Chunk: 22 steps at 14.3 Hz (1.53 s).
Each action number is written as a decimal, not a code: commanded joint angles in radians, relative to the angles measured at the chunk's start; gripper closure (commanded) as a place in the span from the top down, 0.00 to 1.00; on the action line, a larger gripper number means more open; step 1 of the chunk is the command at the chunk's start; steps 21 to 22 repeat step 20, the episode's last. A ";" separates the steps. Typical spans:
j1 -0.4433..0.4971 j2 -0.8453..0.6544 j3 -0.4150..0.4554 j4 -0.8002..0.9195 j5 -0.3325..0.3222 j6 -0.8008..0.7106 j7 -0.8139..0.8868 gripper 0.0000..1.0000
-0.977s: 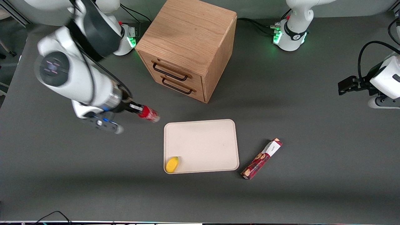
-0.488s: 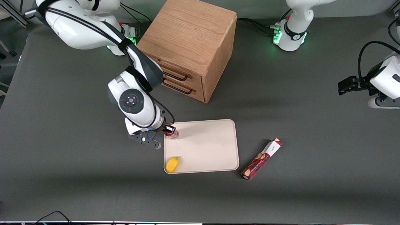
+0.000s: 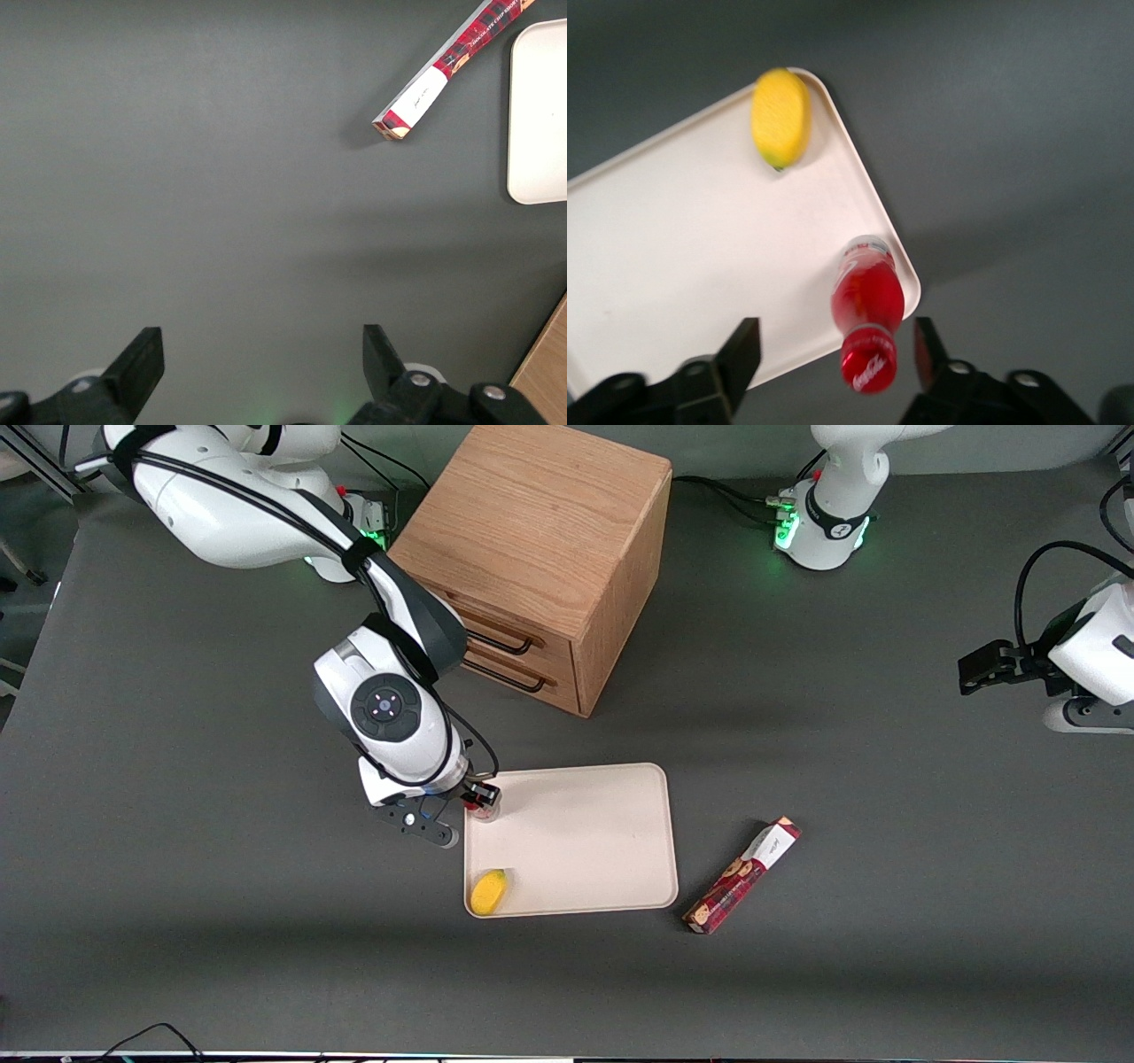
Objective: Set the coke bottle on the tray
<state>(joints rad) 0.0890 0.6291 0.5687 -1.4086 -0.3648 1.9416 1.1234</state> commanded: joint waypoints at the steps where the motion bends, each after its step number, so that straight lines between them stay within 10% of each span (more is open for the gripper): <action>1: -0.015 -0.125 0.017 0.049 -0.020 -0.148 -0.019 1.00; 5: -0.063 -0.271 -0.022 0.200 0.078 -0.467 -0.403 1.00; 11: -0.069 -0.544 -0.424 0.030 0.273 -0.566 -0.920 1.00; 15: -0.069 -0.715 -0.553 -0.304 0.326 -0.342 -1.008 1.00; 22: -0.063 -0.692 -0.555 -0.251 0.342 -0.352 -0.978 1.00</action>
